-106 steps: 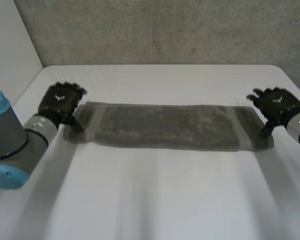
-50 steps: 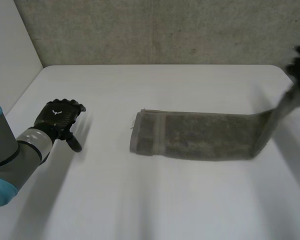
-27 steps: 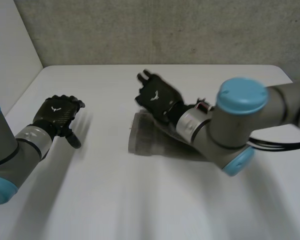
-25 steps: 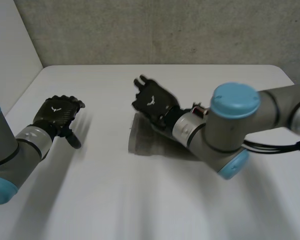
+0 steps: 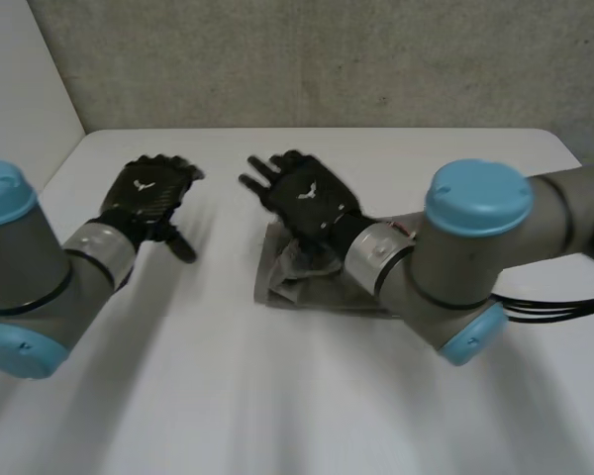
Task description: Fold the towel.
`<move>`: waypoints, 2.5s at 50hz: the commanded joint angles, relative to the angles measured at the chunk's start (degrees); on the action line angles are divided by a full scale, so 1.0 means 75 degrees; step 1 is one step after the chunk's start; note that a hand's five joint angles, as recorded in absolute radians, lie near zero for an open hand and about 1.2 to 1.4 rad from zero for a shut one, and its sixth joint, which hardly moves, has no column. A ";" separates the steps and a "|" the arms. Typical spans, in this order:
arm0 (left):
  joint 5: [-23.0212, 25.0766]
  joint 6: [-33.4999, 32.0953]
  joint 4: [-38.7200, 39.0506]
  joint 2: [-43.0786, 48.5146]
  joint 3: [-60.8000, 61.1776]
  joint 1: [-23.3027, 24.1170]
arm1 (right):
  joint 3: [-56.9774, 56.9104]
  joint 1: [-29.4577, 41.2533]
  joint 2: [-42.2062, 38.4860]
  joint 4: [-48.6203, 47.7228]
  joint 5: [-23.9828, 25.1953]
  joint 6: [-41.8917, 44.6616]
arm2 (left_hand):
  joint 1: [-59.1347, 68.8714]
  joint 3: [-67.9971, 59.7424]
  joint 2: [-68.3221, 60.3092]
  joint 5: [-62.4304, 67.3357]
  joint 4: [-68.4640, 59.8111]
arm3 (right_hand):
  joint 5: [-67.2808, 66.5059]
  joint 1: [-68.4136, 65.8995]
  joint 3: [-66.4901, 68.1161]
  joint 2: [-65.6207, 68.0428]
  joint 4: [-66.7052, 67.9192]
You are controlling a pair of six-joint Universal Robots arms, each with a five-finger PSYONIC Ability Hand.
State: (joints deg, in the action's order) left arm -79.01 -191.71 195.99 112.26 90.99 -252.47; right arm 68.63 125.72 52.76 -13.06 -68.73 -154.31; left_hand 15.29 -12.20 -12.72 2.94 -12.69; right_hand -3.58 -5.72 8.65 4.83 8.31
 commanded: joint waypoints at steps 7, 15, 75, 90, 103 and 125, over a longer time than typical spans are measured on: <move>-0.0012 0.1759 -0.0549 0.1050 -0.1360 0.1890 | 0.1921 -0.2053 0.1227 0.1296 0.0000 -0.1035 | -0.0812 0.0293 0.0469 -0.0392 0.0358 | 0.0477 0.0763 0.0180 -0.0645 0.0225; -0.0186 0.2311 -0.0515 0.1929 -0.1725 0.2524 | 0.2884 -0.2852 0.1333 0.1297 0.0024 -0.1012 | -0.0812 0.0293 0.0469 -0.0392 0.0358 | 0.0477 0.0763 0.0180 -0.0645 0.0225; -0.2637 0.0823 0.0939 0.1334 -0.0812 0.2572 | 0.4621 -0.5782 0.3629 0.2819 0.2038 0.4941 | -0.0812 0.0293 0.0469 -0.0392 0.0358 | -0.8856 -0.9904 0.0180 1.0022 0.0225; -0.2637 0.0800 0.0868 0.1029 -0.0519 0.2549 | 0.3611 -0.3594 0.3339 0.2972 0.2707 0.5164 | -0.0812 0.0293 0.0469 -0.0392 0.0358 | -0.7434 -0.8481 0.0180 0.8600 0.0225; -0.2637 0.0800 0.0704 0.0958 -0.0425 0.2549 | 0.3165 -0.1657 0.2048 0.2961 0.2051 0.5398 | -0.0812 0.0293 0.0469 -0.0392 0.0358 | -0.5522 -0.6570 0.0180 0.6688 0.0225; -0.2520 0.0800 0.0704 0.0900 -0.0717 0.2607 | 0.3481 -0.1596 0.3240 0.1543 0.0797 0.0894 | -0.0812 0.0293 0.0469 -0.0392 0.0358 | 0.0477 0.0763 0.0180 -0.0645 0.0225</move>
State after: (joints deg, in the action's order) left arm -98.37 -185.56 201.30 119.42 86.54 -233.47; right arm 93.00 117.58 69.45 -1.15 -62.71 -130.60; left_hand 15.29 -12.20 -12.71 2.84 -12.68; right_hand -3.39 -5.76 8.88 4.88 8.31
